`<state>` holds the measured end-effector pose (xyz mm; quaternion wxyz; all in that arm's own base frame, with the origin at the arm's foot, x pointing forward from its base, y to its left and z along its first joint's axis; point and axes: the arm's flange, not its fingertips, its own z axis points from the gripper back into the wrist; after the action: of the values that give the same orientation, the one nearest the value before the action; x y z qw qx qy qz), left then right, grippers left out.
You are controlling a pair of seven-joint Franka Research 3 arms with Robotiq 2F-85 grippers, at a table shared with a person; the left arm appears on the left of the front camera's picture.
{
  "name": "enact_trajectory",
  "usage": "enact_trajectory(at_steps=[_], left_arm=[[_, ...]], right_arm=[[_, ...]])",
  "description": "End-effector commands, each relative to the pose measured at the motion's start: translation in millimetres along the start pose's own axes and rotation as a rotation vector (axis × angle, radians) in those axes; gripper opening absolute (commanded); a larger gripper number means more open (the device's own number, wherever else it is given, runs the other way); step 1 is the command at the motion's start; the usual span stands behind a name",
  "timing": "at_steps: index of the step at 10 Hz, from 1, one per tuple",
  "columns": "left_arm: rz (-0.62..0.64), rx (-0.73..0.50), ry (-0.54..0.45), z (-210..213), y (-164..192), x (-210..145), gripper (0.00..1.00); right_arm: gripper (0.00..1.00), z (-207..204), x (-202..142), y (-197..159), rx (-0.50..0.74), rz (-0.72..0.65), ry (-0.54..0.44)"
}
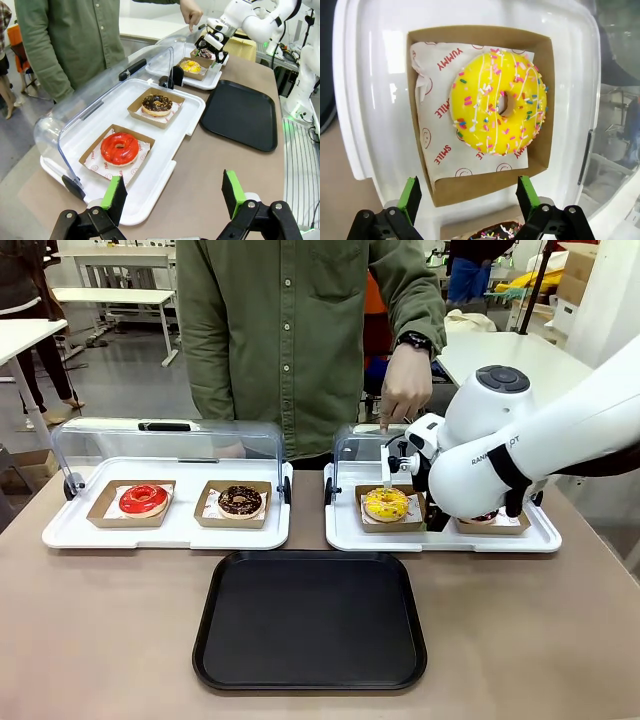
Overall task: Move the third donut from the left to the tray.
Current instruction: Pick up the Paper togo box containing the Donut indicated by the person and place it on the Handle tray.
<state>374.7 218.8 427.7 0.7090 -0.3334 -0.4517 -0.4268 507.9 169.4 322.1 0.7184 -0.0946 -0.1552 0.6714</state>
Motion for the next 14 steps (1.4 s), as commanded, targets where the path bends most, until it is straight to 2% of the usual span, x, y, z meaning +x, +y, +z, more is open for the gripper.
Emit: enact_trajectory(at_steps=[1, 7, 8, 9, 10, 11, 12, 14], left_arm=[[-0.009, -0.006, -0.008, 0, -1, 2, 1.0], [-0.009, -0.006, -0.008, 0, -1, 2, 1.0], [-0.009, -0.006, -0.008, 0, -1, 2, 1.0], [-0.009, -0.006, -0.008, 0, -1, 2, 1.0], [-0.009, -0.006, -0.008, 0, -1, 2, 1.0], [-0.009, -0.006, -0.008, 0, -1, 2, 1.0], [-0.009, -0.006, -0.008, 0, -1, 2, 1.0], [-0.009, -0.006, -0.008, 0, -1, 2, 1.0]], right_arm=[[1.0, -5, 4, -8, 0.013, -0.008, 0.007], [1.0, -19, -2, -10, 0.061, -0.024, -0.02], [0.43, -20, -1, -11, 0.084, -0.02, -0.012], [0.42, -19, -2, -11, 0.091, -0.022, -0.009], [0.0, -18, -2, -11, 0.096, -0.023, -0.012], [0.37, -17, -1, -10, 0.102, -0.02, -0.011], [0.0, -16, -1, -11, 0.109, -0.018, -0.004], [0.0, -14, -2, -10, 0.121, -0.022, -0.007]])
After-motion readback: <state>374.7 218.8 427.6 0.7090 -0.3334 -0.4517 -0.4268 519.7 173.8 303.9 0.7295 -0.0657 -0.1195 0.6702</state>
